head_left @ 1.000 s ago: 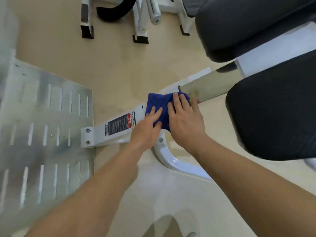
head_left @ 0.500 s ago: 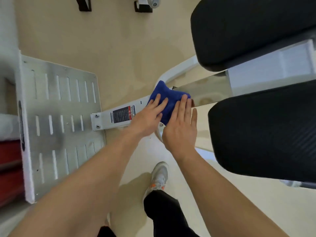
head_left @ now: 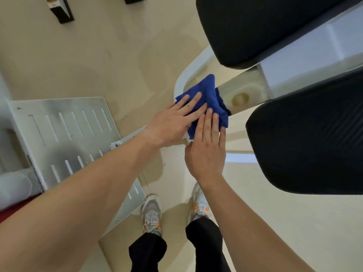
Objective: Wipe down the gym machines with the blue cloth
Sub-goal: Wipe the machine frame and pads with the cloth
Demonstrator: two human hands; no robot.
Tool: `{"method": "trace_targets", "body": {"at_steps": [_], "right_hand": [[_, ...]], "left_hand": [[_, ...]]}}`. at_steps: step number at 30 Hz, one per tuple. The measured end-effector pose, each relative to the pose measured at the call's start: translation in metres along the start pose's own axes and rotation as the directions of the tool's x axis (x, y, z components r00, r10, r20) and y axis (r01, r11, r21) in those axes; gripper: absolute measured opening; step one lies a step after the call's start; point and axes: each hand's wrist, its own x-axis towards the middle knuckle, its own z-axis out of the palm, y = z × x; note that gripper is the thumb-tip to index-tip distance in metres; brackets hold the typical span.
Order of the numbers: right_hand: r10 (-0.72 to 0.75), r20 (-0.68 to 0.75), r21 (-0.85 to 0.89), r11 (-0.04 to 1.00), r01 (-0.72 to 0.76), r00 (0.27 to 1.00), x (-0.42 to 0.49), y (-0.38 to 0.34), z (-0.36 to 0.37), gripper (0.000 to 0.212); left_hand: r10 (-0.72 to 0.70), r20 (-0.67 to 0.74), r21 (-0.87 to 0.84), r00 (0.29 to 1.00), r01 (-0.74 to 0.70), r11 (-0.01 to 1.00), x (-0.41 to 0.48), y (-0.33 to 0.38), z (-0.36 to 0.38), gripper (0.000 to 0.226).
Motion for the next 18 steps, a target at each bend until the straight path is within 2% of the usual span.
{"method": "trace_targets", "body": {"at_steps": [3,5,9,12,15,18], "right_hand": [[0.019,0.029,-0.017,1.000,-0.018,0.999,0.002,0.010,0.001,0.077],[0.037,-0.001,-0.030,0.999,-0.037,0.999,0.009,0.014,-0.008,0.077],[0.205,-0.125,-0.027,0.977,-0.209,0.971,0.035,0.013,-0.034,0.080],[0.290,-0.189,0.005,0.956,-0.295,0.938,0.045,0.007,-0.032,0.076],[0.257,-0.106,0.066,0.966,-0.251,0.961,0.037,-0.003,-0.016,0.083],[0.145,0.000,0.064,0.987,-0.145,0.989,0.026,-0.008,-0.010,0.084]], "left_hand": [[0.018,0.057,0.051,0.998,-0.021,0.998,0.001,-0.012,-0.006,0.068],[0.047,0.077,0.061,0.996,-0.052,0.997,0.010,-0.011,-0.018,0.065],[0.159,0.006,0.064,0.987,-0.159,0.985,0.054,0.005,-0.064,0.060],[0.216,-0.027,0.091,0.976,-0.213,0.973,0.067,0.001,-0.067,0.064],[0.162,-0.007,0.074,0.987,-0.162,0.984,0.047,-0.010,-0.038,0.068],[0.093,0.017,0.063,0.996,-0.094,0.994,0.027,-0.016,-0.016,0.067]]}}
